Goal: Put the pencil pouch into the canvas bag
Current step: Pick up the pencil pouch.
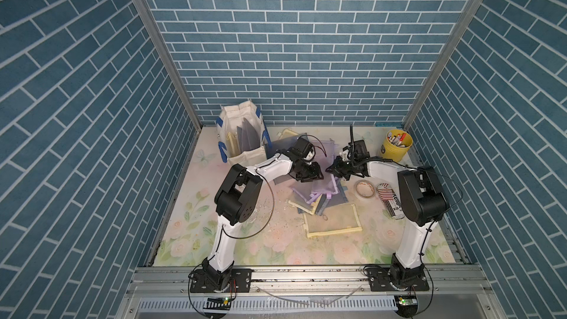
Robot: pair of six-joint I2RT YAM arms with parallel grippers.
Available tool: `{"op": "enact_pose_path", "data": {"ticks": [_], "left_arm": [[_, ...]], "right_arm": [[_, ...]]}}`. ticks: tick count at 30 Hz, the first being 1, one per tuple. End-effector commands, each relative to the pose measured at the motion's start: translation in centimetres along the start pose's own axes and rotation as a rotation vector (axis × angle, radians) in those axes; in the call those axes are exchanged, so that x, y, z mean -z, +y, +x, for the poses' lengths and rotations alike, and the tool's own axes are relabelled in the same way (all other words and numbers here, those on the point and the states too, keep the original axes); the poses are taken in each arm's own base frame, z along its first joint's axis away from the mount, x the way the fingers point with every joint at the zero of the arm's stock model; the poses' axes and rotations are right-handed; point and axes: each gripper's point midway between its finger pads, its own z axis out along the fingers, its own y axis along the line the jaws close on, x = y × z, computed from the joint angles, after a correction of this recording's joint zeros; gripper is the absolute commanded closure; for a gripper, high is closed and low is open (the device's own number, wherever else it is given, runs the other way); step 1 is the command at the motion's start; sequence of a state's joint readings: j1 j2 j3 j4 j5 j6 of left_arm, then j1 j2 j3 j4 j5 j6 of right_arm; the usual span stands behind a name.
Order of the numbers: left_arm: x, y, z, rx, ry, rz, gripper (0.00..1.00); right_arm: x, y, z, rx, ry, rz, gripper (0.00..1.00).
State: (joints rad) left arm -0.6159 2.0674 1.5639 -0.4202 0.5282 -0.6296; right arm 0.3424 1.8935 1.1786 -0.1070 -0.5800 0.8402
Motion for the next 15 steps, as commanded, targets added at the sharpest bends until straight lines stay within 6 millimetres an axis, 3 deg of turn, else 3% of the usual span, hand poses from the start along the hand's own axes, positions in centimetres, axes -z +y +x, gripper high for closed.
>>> {"op": "enact_pose_path", "data": {"ticks": [1, 8, 15], "left_arm": [[4.4, -2.6, -1.3, -0.028, -0.057, 0.126, 0.48], [10.2, -3.4, -0.9, -0.073, -0.096, 0.131, 0.4], [16.8, -4.9, -2.5, -0.127, -0.215, 0.153, 0.32]], "right_arm": [[2.5, 1.6, 1.2, 0.082, -0.006, -0.01, 1.0], [5.9, 5.5, 1.9, 0.195, -0.038, -0.126, 1.0], [10.4, 12.9, 1.5, 0.302, -0.102, -0.351, 1.0]]}}
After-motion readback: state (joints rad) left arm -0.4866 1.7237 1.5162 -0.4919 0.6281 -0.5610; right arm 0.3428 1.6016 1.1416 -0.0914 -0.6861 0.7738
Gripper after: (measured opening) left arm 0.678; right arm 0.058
